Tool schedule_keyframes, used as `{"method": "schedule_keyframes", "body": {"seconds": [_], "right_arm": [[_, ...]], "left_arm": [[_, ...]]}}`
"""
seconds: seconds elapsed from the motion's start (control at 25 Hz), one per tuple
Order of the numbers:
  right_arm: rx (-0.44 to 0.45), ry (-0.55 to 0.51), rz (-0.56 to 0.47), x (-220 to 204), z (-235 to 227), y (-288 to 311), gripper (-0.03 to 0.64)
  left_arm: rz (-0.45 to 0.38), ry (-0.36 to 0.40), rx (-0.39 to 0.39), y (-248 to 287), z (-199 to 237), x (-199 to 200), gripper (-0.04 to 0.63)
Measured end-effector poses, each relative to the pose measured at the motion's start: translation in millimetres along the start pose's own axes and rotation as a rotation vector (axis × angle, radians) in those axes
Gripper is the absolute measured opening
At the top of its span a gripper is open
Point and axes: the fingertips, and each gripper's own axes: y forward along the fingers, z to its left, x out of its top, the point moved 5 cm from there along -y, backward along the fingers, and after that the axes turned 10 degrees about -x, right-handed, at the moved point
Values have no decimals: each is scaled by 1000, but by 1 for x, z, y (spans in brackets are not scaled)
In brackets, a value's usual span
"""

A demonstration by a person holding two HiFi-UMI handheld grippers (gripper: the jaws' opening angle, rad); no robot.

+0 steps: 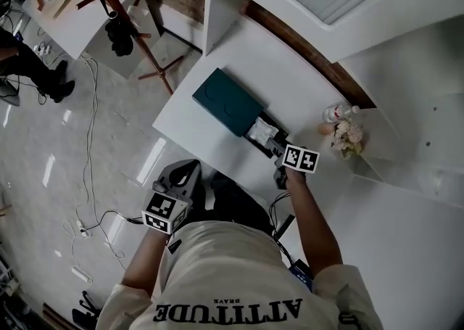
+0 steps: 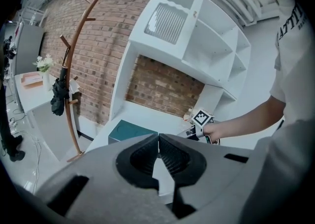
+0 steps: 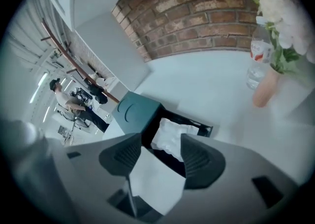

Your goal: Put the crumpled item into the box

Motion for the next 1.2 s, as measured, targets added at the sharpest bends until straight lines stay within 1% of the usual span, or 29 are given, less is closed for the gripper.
{"method": "schedule_keyframes", "body": {"seconds": [0.16,0.28,0.4,0.52,0.6,0.68,0.8,0.96,1.08,1.2], "right_arm": [[48,1,-79,-6,15,-33,247],[55,-5,-142,-13,27,-58,242],[45,-28,-216,-22,35,-88,199],[25,-37,-292,-32,42,-121,181],[18,-39,-346,-41,48,-144,134],[13,-27,-394,-53,50,-168,106],[16,9,-466,-73,51,-199,71],[29,43,-555,-96,57,-235,44],[32,55,-598,-117,57,-257,40],[18,54,-629,-139,48,-270,37]], "left_arm": [[-9,23,-33,-12,-3,-3,28],[3,47,-59,-24,-2,-10,28],[15,64,-92,-35,-2,-16,28],[34,78,-137,-44,-5,-14,28],[21,89,-173,-49,-11,-10,28],[16,106,-215,-51,-20,-8,28],[38,144,-272,-46,-33,-9,28],[50,185,-319,-41,-52,-8,28],[48,178,-341,-42,-70,-11,28],[48,137,-356,-43,-87,-16,28]]}}
